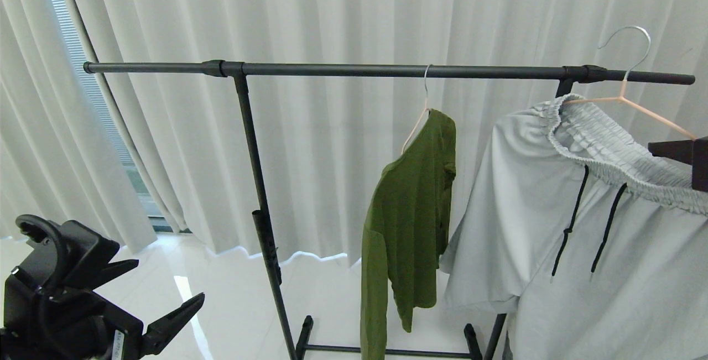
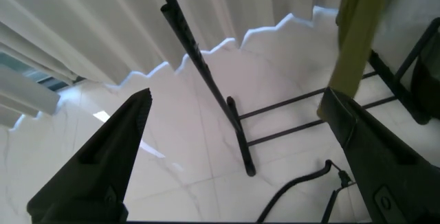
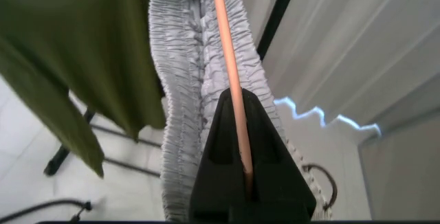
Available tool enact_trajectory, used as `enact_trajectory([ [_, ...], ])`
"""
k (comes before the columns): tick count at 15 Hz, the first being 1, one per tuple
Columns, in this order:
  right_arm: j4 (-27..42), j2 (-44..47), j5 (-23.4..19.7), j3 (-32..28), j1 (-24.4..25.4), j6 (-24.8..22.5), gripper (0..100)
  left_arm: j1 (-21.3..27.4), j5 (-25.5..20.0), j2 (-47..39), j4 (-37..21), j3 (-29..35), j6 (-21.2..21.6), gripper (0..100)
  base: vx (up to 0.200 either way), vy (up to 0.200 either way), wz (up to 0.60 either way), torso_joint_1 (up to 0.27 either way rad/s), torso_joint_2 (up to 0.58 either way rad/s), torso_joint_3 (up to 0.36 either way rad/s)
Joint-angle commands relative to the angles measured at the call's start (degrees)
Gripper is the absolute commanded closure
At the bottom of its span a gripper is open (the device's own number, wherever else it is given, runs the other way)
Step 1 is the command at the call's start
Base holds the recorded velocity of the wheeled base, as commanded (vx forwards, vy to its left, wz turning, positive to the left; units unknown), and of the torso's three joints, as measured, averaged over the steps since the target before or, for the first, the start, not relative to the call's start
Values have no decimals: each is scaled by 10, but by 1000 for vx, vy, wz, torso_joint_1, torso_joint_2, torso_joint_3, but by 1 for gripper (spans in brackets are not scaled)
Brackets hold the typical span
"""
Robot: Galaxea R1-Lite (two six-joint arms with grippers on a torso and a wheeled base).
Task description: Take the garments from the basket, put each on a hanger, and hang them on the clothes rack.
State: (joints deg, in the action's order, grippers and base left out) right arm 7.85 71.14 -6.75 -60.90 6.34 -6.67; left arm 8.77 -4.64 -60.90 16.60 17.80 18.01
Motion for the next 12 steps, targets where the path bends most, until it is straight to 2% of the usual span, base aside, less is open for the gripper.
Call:
enact_trajectory([
  [1, 0, 26, 0, -18, 0, 0, 100, 0, 0, -5, 0, 1, 0, 0, 200, 0, 0, -12, 2, 2],
  [7, -3, 53, 0, -40, 0, 0, 100, 1, 0, -4, 0, 1, 1, 0, 200, 0, 0, 6, 3, 2],
  [12, -32, 101, 4, -40, 0, -1, 100, 3, -1, -1, 0, 0, 5, 0, 0, 0, 0, 0, 0, 0],
])
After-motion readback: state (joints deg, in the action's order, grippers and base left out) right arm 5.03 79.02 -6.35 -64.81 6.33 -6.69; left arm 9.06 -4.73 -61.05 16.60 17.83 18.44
